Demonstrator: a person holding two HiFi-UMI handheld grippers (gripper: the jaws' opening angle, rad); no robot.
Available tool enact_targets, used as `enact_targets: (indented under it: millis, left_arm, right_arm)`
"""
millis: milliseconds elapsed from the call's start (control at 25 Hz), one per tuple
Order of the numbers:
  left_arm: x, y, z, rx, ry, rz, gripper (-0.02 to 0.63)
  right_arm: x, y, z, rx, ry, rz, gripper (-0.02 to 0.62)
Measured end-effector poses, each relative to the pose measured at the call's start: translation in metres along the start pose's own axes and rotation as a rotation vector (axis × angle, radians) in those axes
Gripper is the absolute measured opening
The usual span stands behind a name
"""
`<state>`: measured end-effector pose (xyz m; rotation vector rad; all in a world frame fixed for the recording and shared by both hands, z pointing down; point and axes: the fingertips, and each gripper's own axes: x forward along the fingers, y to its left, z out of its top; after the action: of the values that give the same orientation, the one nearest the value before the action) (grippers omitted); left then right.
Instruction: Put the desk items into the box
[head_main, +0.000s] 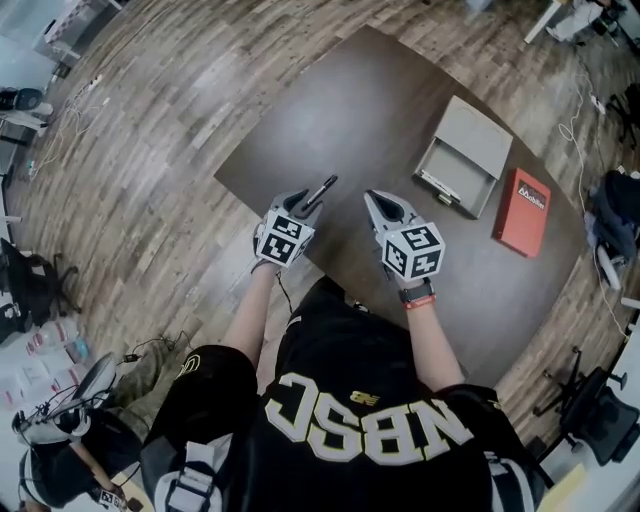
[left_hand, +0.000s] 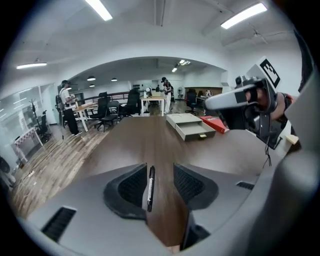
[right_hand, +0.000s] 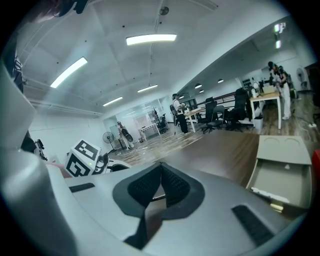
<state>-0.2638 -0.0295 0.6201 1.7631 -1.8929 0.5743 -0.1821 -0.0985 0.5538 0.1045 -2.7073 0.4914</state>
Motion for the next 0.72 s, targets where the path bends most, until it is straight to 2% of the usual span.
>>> enact_targets:
  millis: [120, 240, 720]
  left_arm:
    - [0.022, 0.004, -0.014, 0.043, 0.076, -0.058, 0.190]
    - [0.044, 0.007, -0.028, 0.070, 0.132, -0.089, 0.196]
    - [0.108, 0.023, -0.077, 0.068, 0.271, -0.114, 0.176]
  right_arm:
    - [0.004, -0.005, -0.003, 0.000, 0.020, -0.006, 0.009]
    - [0.003, -0.011, -0.008, 0.003, 0.039, -0.018, 0.009]
    - [0.006, -0.036, -0.018, 0.023, 0.082, -0.055, 0.009]
